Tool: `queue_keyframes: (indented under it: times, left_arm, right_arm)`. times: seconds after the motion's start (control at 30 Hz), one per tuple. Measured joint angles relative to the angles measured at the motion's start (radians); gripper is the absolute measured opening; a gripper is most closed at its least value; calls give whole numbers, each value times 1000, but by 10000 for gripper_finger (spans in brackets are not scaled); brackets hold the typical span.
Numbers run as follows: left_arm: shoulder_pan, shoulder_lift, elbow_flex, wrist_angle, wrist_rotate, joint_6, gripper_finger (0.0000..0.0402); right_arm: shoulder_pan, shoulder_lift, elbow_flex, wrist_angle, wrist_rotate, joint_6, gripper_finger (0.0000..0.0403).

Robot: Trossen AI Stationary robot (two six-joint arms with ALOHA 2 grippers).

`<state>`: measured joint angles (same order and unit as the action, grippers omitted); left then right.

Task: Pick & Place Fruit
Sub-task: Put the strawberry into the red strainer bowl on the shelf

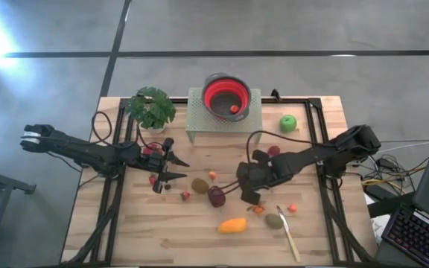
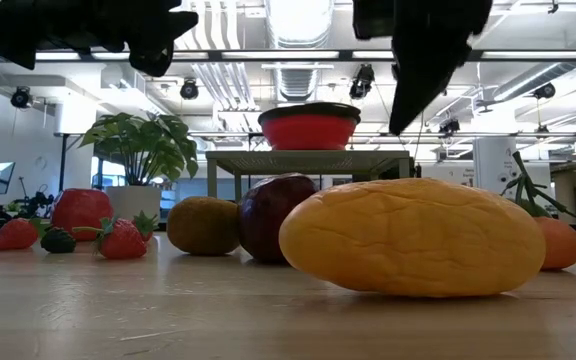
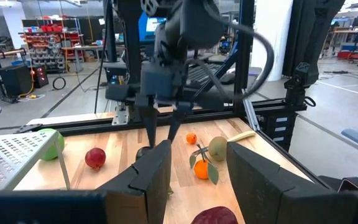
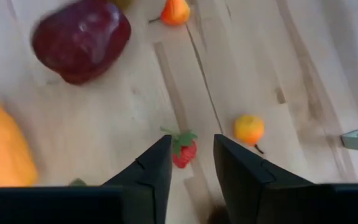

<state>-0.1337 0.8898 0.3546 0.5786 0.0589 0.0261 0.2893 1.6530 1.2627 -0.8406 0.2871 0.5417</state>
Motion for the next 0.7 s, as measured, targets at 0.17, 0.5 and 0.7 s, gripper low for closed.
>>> queue_keyframes:
  times: [0.17, 0.5, 0.7]
  left_arm:
    - [0, 0, 0, -14, 0, 0, 161]
    - [0, 0, 0, -21, 0, 0, 161]
    - [1, 0, 0, -22, 0, 0, 161]
  right_arm:
    - [0, 11, -37, 36, -1, -59, 151]
    - [0, 11, -106, 255, -49, -211, 183]
    - [0, 12, -172, 322, -60, -223, 171]
